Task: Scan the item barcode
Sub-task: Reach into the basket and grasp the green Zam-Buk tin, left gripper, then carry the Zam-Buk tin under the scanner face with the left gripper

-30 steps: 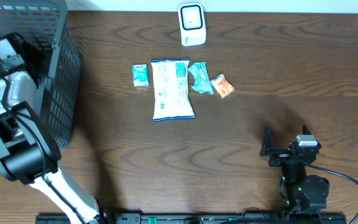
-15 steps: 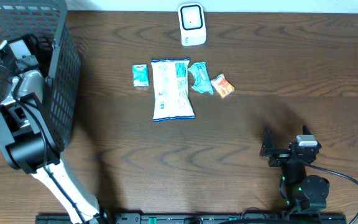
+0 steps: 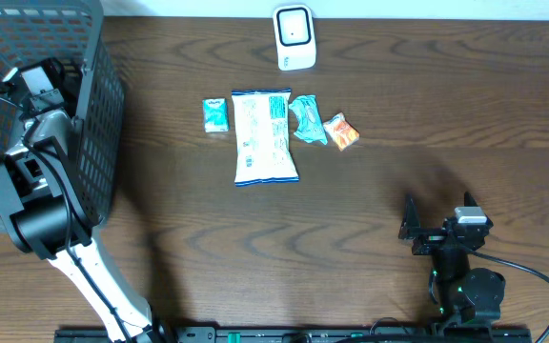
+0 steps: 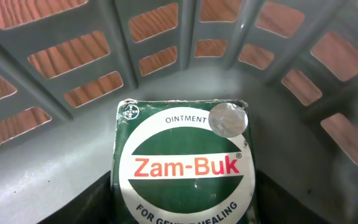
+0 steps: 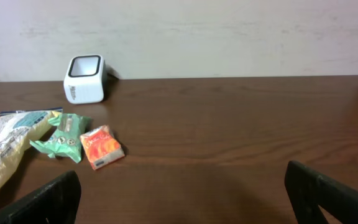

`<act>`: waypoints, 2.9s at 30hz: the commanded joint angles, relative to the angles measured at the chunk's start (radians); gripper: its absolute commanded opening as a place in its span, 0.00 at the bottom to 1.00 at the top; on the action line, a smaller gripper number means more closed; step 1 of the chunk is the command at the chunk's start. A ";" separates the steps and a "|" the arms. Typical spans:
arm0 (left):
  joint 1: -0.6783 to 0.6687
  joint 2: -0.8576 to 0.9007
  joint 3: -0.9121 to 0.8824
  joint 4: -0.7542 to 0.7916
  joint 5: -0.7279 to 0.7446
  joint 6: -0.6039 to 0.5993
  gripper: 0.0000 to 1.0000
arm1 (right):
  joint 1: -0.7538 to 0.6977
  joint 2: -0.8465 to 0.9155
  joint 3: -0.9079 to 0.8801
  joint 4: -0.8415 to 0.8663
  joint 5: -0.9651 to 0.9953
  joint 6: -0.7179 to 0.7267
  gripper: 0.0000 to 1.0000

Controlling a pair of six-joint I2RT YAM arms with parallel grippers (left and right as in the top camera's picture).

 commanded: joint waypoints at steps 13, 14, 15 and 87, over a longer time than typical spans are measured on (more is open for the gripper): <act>0.002 -0.204 0.001 -0.090 -0.015 0.013 0.45 | -0.006 -0.004 -0.003 -0.002 0.005 0.011 0.99; 0.002 -0.224 0.001 -0.097 -0.015 0.013 0.45 | -0.006 -0.004 -0.003 -0.002 0.005 0.011 0.99; 0.002 -0.261 0.001 -0.108 -0.015 0.013 0.45 | -0.006 -0.004 -0.003 -0.002 0.005 0.011 0.99; -1.079 -0.148 0.001 0.103 0.483 0.074 0.90 | -0.006 -0.004 -0.003 -0.002 0.005 0.011 0.99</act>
